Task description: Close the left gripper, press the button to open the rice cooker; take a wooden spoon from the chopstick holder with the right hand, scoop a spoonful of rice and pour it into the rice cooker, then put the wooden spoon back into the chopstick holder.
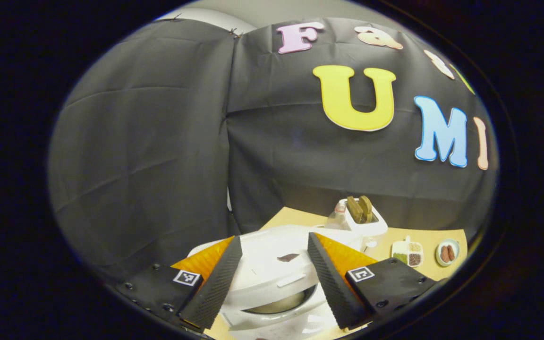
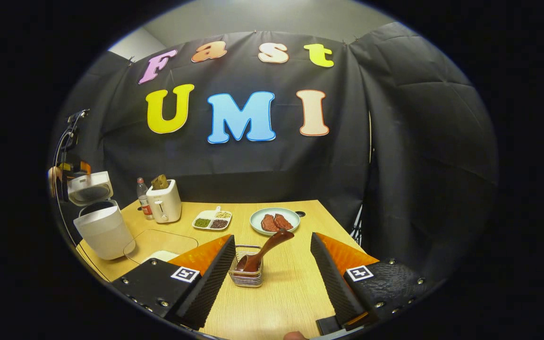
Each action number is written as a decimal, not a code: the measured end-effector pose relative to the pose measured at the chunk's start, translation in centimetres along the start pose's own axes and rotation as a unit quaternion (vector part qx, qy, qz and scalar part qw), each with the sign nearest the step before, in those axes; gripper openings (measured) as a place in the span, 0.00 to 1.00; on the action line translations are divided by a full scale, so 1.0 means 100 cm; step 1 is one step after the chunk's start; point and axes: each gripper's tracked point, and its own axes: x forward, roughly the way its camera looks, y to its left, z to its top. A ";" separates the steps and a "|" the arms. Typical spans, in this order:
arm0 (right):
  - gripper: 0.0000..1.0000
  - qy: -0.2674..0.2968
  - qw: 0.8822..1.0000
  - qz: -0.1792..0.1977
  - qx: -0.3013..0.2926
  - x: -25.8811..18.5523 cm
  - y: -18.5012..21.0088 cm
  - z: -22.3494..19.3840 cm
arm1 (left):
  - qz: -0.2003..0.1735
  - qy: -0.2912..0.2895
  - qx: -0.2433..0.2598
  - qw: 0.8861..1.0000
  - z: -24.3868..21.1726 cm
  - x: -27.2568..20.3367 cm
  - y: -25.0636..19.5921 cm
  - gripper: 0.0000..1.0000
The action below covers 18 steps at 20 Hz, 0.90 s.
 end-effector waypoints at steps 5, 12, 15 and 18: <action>0.97 0.003 1.000 0.007 0.000 0.000 0.002 -0.004 | -0.012 0.026 0.000 1.000 -0.034 -0.007 -0.012 0.95; 0.97 0.008 1.000 0.012 0.001 -0.002 0.010 -0.009 | -0.020 0.065 0.018 0.998 -0.082 -0.001 -0.022 0.95; 0.97 0.010 1.000 0.011 0.000 -0.003 0.012 -0.012 | -0.025 0.080 0.031 0.996 -0.098 0.002 -0.025 0.95; 0.97 0.011 1.000 0.014 0.001 -0.003 0.019 -0.010 | -0.027 0.086 0.043 0.995 -0.106 0.001 -0.023 0.96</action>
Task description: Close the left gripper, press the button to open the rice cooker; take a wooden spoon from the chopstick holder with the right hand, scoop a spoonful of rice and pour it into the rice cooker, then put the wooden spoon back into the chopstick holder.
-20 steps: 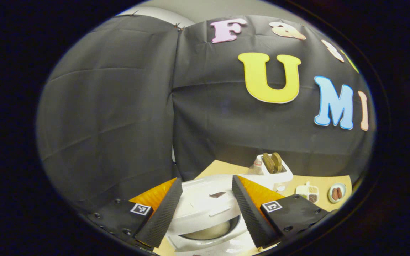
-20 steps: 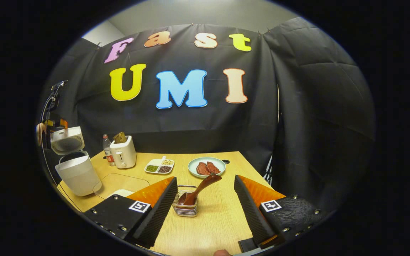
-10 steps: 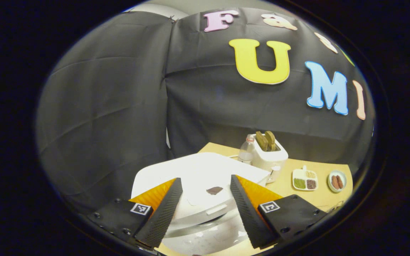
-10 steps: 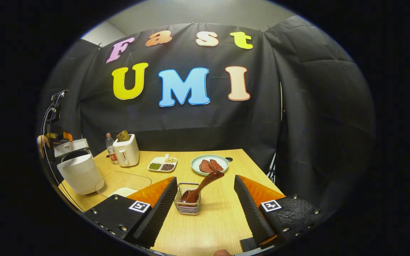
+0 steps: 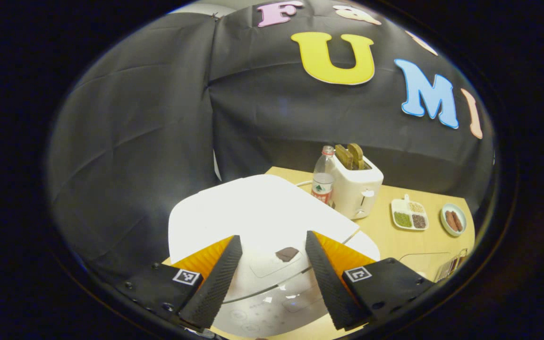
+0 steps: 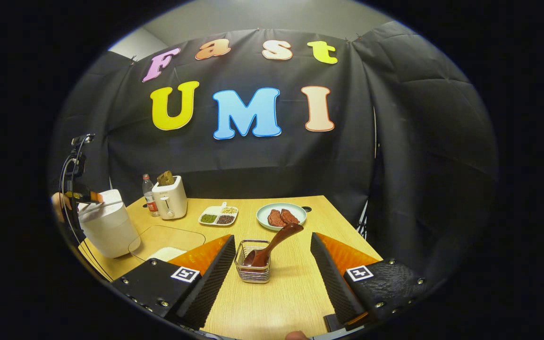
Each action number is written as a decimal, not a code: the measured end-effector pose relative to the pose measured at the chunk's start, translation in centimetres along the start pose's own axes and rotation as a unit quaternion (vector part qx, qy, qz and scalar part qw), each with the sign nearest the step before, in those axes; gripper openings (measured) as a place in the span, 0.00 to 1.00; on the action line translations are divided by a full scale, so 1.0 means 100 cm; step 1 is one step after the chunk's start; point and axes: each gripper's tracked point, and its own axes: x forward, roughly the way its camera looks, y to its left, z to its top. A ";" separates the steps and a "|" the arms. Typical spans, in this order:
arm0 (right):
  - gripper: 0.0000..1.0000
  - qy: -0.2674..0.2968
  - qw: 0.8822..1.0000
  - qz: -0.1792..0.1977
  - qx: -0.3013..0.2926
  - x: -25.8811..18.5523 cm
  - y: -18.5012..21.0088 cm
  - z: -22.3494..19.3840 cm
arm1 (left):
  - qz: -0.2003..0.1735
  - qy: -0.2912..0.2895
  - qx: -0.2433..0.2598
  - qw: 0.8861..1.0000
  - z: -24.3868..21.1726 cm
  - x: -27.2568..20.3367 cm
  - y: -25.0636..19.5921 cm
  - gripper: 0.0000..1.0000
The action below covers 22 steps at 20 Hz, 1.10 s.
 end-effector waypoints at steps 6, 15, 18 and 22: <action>0.97 -0.010 1.000 0.019 -0.012 0.004 0.029 0.009 | -0.019 -0.007 -0.006 1.000 -0.003 0.001 -0.004 0.99; 0.97 -0.082 0.994 0.059 -0.034 -0.001 0.086 0.090 | -0.086 -0.146 0.001 0.985 0.062 -0.068 -0.029 0.98; 0.97 -0.097 0.993 0.060 -0.029 -0.004 0.097 0.112 | -0.110 -0.186 0.009 0.976 0.089 -0.107 -0.037 0.98; 0.97 -0.125 0.989 0.068 -0.024 -0.009 0.112 0.138 | -0.138 -0.230 0.020 0.963 0.111 -0.160 -0.047 0.97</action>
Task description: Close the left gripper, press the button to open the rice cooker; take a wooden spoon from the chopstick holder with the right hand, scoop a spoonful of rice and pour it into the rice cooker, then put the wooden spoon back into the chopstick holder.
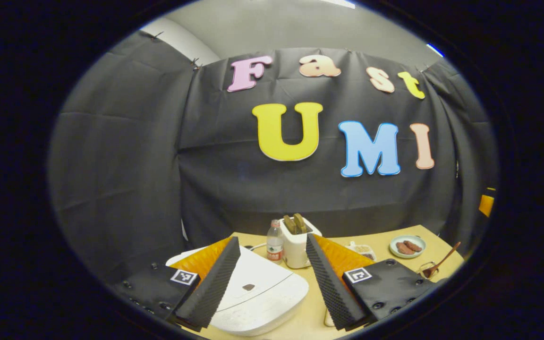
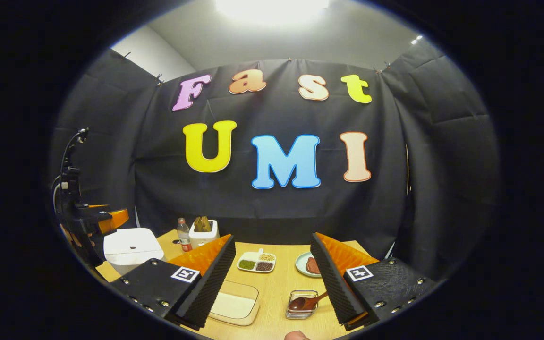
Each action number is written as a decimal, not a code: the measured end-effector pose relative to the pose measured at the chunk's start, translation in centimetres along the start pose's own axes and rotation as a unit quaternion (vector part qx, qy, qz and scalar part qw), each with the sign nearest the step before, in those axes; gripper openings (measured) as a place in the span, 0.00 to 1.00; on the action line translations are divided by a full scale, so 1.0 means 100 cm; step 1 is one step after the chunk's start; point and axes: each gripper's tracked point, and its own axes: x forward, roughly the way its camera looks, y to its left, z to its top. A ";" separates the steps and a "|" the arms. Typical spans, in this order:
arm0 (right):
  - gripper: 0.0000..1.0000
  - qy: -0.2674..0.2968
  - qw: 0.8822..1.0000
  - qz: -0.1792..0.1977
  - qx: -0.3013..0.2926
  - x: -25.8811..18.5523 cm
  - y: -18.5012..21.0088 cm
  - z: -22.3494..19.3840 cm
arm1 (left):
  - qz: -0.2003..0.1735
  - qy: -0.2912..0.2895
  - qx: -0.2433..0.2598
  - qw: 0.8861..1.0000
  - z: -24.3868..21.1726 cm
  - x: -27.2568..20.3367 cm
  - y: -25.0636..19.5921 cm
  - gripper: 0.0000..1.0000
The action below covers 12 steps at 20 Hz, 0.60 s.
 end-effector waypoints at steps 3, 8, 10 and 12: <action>0.97 -0.017 1.000 -0.003 -0.013 -0.002 0.002 0.012 | -0.008 -0.027 0.008 1.000 0.021 -0.023 -0.009 0.99; 0.97 -0.040 0.999 -0.011 -0.009 -0.008 -0.001 0.022 | -0.009 -0.053 0.009 0.998 0.035 -0.052 -0.018 0.99; 0.97 -0.044 0.999 -0.015 -0.004 -0.009 -0.005 0.022 | -0.014 -0.063 0.015 0.998 0.037 -0.062 -0.023 0.99; 0.97 -0.044 0.999 -0.019 0.007 -0.011 -0.007 0.021 | -0.018 -0.074 0.024 0.997 0.041 -0.068 -0.030 0.99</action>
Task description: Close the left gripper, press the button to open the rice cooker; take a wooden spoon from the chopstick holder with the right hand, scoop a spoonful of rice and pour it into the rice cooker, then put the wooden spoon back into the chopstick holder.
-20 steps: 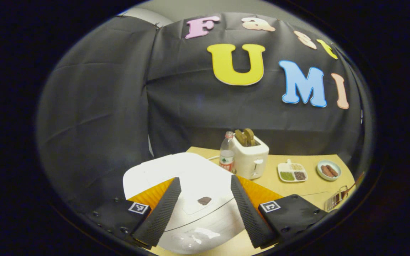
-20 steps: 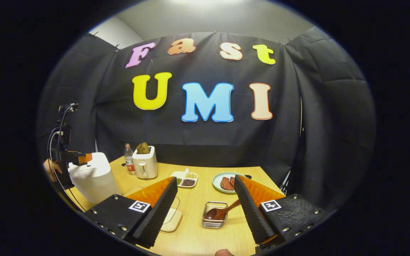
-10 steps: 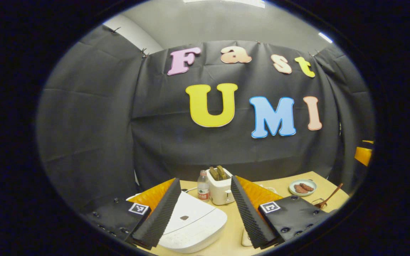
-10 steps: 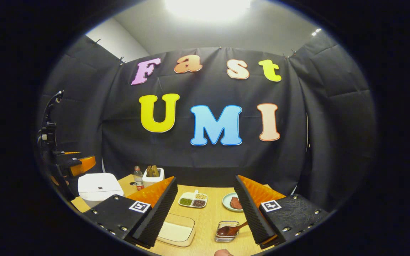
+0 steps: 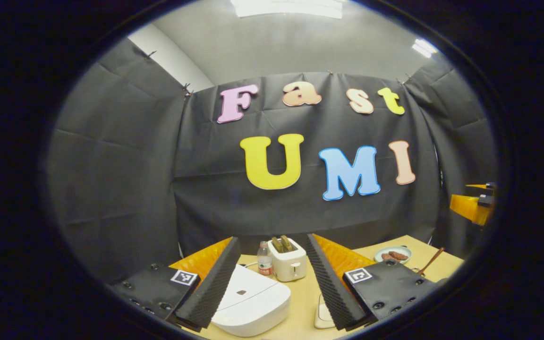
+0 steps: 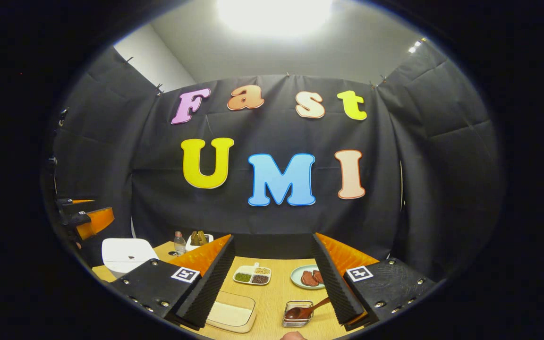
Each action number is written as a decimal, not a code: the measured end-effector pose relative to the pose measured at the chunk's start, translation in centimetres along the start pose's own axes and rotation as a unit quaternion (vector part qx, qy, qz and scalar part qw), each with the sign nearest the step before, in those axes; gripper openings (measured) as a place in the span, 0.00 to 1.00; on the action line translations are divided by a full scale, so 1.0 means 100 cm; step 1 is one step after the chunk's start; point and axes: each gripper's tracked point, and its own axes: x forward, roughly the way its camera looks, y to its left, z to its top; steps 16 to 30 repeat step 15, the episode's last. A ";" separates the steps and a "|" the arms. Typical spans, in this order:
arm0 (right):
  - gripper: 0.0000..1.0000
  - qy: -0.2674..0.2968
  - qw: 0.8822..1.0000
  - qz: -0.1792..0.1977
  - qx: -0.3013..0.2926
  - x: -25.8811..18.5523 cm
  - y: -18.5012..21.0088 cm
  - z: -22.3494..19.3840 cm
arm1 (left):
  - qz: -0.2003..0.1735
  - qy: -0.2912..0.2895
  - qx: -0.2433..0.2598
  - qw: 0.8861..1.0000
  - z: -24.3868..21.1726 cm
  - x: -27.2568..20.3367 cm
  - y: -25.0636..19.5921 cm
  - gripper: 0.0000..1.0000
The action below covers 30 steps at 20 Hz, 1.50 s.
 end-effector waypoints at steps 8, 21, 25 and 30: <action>0.97 -0.004 1.000 0.000 0.005 0.000 0.002 -0.002 | -0.007 -0.002 -0.009 1.000 0.005 -0.002 -0.014 0.98; 0.97 -0.007 1.000 0.002 0.004 0.004 0.007 -0.001 | -0.003 0.002 -0.013 1.000 0.000 0.000 -0.007 0.98; 0.97 -0.007 1.000 0.002 0.004 0.004 0.007 -0.001 | -0.003 0.002 -0.013 1.000 0.000 0.000 -0.007 0.98; 0.97 -0.007 1.000 0.002 0.004 0.004 0.007 -0.001 | -0.003 0.002 -0.013 1.000 0.000 0.000 -0.007 0.98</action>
